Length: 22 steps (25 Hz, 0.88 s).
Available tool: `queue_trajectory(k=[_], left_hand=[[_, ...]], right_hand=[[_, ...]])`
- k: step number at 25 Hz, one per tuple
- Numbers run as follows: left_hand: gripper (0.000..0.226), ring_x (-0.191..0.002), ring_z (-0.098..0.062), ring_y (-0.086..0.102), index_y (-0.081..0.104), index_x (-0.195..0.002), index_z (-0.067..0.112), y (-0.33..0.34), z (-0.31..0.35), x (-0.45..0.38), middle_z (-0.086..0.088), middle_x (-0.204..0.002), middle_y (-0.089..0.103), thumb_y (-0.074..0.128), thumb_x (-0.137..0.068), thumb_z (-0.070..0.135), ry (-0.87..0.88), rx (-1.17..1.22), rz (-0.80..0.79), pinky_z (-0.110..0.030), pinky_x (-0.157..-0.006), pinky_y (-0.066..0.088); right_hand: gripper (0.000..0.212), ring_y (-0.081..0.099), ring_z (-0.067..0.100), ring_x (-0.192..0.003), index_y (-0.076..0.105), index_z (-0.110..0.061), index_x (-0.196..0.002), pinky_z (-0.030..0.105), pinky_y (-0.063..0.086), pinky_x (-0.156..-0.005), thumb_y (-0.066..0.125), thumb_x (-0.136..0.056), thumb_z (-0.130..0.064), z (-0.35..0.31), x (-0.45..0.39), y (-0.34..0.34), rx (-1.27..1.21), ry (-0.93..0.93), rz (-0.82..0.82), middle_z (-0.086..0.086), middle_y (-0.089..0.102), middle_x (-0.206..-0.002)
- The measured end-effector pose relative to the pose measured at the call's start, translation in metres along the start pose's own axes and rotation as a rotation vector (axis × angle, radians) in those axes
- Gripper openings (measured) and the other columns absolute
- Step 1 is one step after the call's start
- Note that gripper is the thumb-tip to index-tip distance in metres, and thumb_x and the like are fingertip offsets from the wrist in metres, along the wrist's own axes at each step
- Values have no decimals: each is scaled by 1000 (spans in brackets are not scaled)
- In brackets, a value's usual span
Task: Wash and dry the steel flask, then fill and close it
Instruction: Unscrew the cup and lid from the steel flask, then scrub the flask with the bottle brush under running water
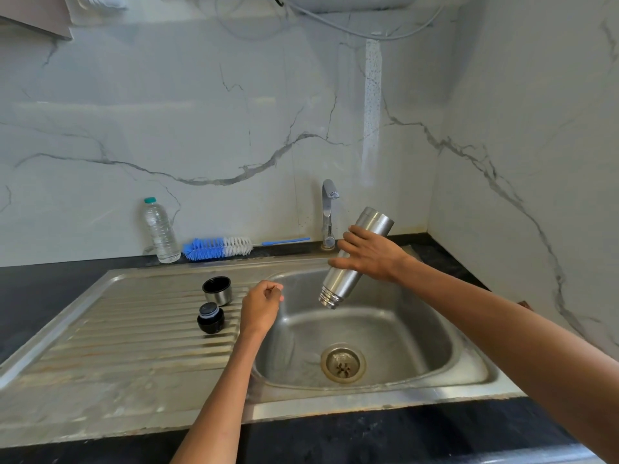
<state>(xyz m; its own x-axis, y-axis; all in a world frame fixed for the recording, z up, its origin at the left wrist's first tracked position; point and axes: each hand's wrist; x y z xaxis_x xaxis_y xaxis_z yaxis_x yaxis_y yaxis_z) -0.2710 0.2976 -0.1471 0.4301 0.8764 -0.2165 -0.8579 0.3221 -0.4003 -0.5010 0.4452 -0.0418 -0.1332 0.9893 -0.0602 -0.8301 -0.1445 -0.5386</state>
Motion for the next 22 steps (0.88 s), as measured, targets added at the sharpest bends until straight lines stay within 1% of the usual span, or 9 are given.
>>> queue_trajectory(k=[4, 8, 10, 13, 15, 17, 20, 22], left_hand=[[20, -81, -18, 68, 67, -90, 30, -1, 0, 0, 7, -84, 74, 57, -101, 17, 4, -5, 3, -39, -88, 56], [18, -80, -18, 68, 67, -92, 29, 0, -1, -1, 7, -83, 74, 57, -100, 16, 12, -16, 5, -39, -88, 56], [17, -80, -19, 69, 68, -93, 27, 1, -1, -1, 7, -83, 74, 57, -100, 17, 10, -20, 9, -40, -88, 56], [17, -82, -19, 70, 68, -93, 28, 1, -2, -1, 7, -83, 74, 57, -100, 18, 12, -10, 13, -41, -88, 56], [18, -82, -19, 70, 68, -91, 29, 1, -2, -1, 6, -83, 74, 58, -100, 17, 26, 4, 16, -42, -88, 57], [19, -81, -18, 70, 67, -90, 29, 2, -2, -1, 6, -83, 74, 58, -100, 16, 32, 11, 9, -41, -89, 56], [17, -80, -15, 69, 69, -92, 28, 3, -1, 2, 6, -84, 74, 59, -100, 16, 38, 32, 0, -39, -87, 56], [16, -80, -13, 69, 70, -93, 27, 4, 3, 5, 6, -86, 75, 61, -98, 16, 51, 77, -19, -33, -80, 56]], right_hand=[[84, 52, 35, -123, 37, -33, -148, 52, 29, -117, 81, -77, -20, -5, -1, 6, -84, 38, 0, 14, 51, -137], [78, 48, 35, -127, 31, -33, -152, 51, 24, -119, 71, -87, -19, -6, 2, 14, -128, 92, -19, 14, 49, -138], [78, 50, 34, -124, 32, -34, -150, 51, 27, -117, 73, -85, -21, -5, 3, 19, -159, 128, -15, 13, 51, -134], [79, 55, 31, -113, 38, -33, -146, 47, 38, -108, 77, -78, -28, -11, 6, 27, -292, 207, -8, 11, 56, -124], [80, 53, 29, -116, 32, -32, -149, 44, 38, -106, 74, -80, -36, -21, 8, 30, -471, 320, -43, 8, 54, -128], [84, 51, 27, -120, 28, -33, -151, 42, 38, -105, 72, -81, -45, -33, 9, 25, -722, 450, -62, 5, 52, -133], [88, 57, 24, -113, 30, -32, -149, 39, 48, -95, 77, -78, -53, -51, 14, 16, -1165, 624, 26, 2, 55, -135], [90, 60, 21, -106, 30, -31, -147, 37, 52, -88, 81, -76, -53, -66, 14, 15, -1473, 715, 77, 0, 57, -129]])
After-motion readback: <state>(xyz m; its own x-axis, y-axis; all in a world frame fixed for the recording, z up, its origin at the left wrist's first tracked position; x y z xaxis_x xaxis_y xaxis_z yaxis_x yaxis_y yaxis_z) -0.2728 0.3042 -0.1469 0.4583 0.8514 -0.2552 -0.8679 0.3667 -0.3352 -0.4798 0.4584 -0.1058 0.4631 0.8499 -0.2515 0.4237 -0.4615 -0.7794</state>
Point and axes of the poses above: each hand's wrist, its own x-axis away from the middle knuckle, its own y-axis out of the palm, z = x × y
